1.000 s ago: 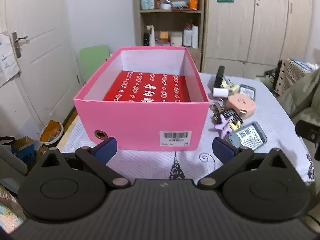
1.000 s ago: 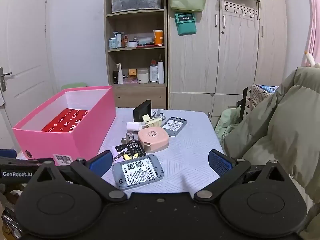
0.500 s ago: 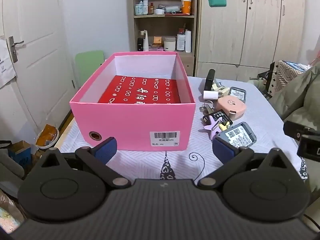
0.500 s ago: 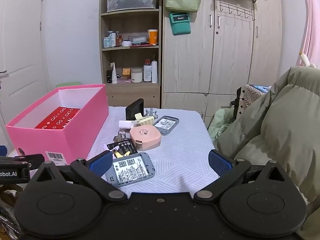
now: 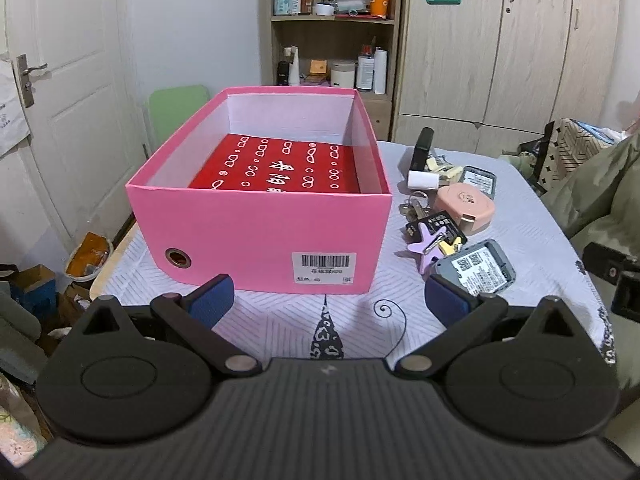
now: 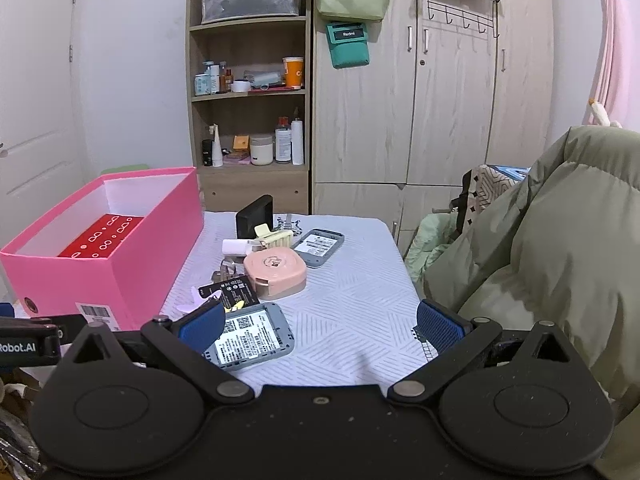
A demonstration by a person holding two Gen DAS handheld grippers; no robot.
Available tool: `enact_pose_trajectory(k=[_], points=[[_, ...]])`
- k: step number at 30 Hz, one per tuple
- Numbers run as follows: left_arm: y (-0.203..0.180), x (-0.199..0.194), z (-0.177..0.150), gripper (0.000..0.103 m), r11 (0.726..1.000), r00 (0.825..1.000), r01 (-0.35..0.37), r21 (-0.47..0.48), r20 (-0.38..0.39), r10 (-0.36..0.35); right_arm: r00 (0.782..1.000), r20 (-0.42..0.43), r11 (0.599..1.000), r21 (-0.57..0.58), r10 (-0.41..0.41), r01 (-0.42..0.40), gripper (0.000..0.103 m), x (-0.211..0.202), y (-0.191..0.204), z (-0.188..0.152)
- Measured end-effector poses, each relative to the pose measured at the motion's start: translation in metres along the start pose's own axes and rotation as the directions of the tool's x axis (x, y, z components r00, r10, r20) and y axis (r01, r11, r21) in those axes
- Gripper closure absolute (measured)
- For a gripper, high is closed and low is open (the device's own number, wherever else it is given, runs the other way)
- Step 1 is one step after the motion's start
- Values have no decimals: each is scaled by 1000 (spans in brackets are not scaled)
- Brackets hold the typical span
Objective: Organize rigid objects
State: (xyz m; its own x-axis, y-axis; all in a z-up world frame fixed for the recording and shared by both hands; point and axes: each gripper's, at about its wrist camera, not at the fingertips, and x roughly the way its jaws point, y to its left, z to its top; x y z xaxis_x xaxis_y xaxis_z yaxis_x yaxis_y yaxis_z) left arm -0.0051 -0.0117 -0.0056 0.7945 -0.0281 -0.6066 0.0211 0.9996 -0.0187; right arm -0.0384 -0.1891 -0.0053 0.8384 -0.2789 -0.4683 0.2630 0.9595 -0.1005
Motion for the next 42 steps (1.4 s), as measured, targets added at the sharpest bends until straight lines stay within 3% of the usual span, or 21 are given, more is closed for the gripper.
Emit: enact_pose_trajectory(k=[42], points=[[-2,13,-5,0,999,998,-49,22,-36,50,1000,-7,1000,-9,-4,4,0,6,3,-3]])
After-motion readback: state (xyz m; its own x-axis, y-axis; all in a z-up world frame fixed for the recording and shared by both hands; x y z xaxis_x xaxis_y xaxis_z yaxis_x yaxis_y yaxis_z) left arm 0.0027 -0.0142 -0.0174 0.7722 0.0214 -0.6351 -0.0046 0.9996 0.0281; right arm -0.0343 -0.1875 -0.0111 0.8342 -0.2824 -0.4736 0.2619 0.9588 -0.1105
